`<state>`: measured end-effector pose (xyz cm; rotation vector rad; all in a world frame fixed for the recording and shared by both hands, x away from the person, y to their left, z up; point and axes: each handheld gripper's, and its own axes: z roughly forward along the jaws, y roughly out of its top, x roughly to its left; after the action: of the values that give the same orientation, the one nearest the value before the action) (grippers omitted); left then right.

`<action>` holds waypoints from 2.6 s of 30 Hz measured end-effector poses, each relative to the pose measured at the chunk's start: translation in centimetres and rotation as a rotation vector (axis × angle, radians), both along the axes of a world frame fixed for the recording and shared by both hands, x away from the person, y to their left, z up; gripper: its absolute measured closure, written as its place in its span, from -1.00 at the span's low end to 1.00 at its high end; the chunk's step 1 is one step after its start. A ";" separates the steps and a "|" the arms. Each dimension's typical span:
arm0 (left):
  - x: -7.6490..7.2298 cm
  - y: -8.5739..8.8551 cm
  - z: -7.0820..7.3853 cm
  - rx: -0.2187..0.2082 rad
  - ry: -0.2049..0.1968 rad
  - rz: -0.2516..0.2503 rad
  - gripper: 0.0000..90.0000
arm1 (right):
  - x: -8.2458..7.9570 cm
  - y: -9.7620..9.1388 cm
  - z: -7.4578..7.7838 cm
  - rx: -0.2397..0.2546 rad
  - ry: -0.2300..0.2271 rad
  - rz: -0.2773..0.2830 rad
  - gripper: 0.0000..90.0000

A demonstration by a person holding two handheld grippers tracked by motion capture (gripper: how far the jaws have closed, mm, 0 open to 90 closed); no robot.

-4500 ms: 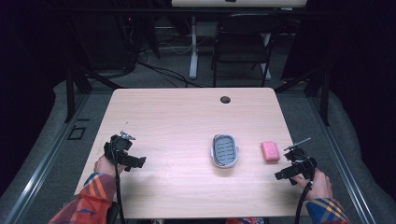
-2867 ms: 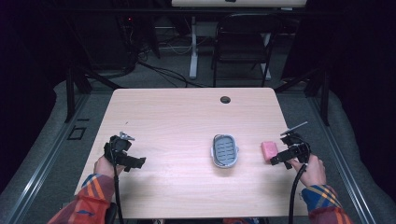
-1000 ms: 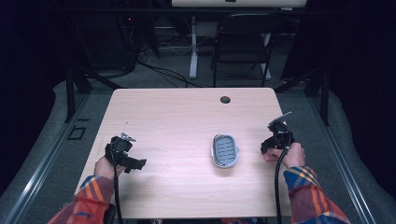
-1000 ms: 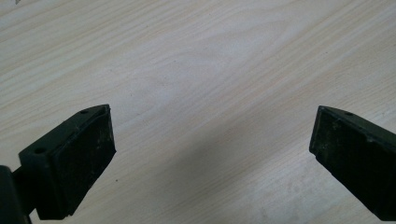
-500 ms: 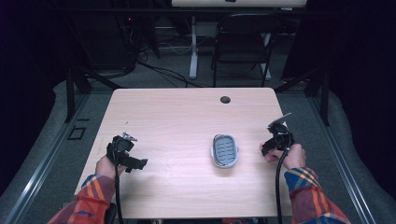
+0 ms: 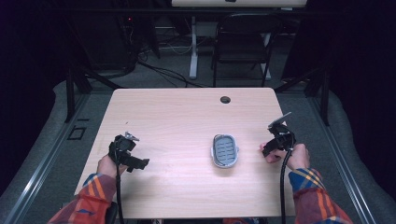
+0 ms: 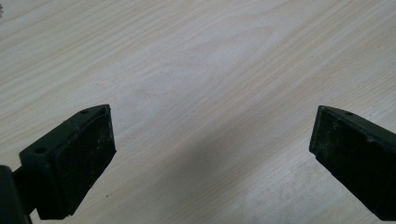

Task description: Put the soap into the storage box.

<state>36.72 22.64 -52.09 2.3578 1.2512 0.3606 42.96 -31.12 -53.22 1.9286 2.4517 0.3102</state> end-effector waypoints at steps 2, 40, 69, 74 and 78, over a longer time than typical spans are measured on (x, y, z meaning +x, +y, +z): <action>0.0 0.1 -0.1 -0.003 0.001 -0.001 -1.00 | -0.1 0.1 0.3 0.014 -0.003 0.004 -0.18; 0.0 -0.2 -0.2 0.012 0.002 -0.027 -1.00 | -0.6 2.8 2.3 0.028 -0.027 0.115 -0.18; 0.0 -0.2 -0.2 0.010 0.015 -0.033 -1.00 | -0.1 6.4 3.6 0.032 -0.028 0.199 -0.17; 0.0 -0.2 -0.2 0.012 0.017 -0.032 -1.00 | 0.1 6.6 3.9 0.035 -0.033 0.204 -0.17; 0.0 -0.2 -0.3 0.013 0.010 -0.029 -0.99 | 0.2 7.0 4.2 0.036 -0.039 0.208 -0.17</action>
<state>36.71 22.48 -52.34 2.3889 1.2210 0.3496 43.17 -24.10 -49.06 1.6626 2.6423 0.3925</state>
